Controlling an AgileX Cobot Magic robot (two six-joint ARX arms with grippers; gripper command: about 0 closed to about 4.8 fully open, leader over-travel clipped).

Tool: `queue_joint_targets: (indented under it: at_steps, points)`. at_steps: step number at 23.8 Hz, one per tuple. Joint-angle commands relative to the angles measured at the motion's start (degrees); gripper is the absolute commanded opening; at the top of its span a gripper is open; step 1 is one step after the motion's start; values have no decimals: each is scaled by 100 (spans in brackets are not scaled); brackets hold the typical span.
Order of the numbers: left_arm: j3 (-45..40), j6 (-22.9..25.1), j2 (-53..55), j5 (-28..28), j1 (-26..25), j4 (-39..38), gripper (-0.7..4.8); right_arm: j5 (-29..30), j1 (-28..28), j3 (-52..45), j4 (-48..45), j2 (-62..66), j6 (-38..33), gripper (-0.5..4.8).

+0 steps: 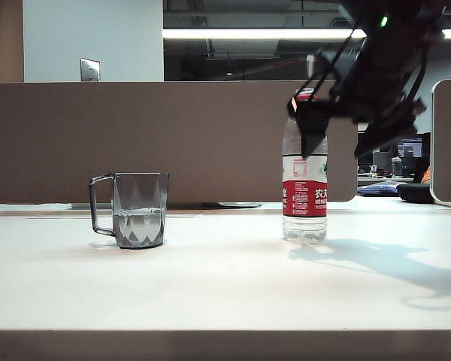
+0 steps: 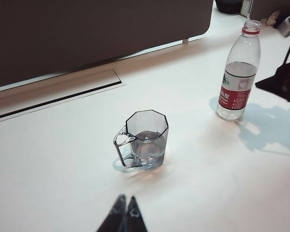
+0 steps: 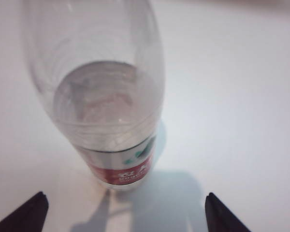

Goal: Pick up the mineral water bottle on the table and pour water into the mug until it's half full.

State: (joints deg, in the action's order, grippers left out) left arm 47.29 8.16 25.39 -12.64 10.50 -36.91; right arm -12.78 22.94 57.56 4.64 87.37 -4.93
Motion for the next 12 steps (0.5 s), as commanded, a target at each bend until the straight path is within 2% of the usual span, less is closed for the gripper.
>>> queue_joint_targets:
  at_steps: [1,6,8,9,12]
  points:
    - [42,17,-7,-9,-9,55,-3,-24,7,15,470,-498,26,479]
    - [42,-7,-7,-20,-9,55,-3,249,20,-68,1032,-1298,2,479]
    - [42,-94,-9,-24,-9,59,-3,455,22,-376,1263,-2177,-114,306]
    - [42,-153,-9,-24,-9,59,-3,501,20,-474,1375,-2476,-136,255]
    - [42,-289,-9,-55,-9,55,-5,503,20,-658,1777,-3285,-155,199]
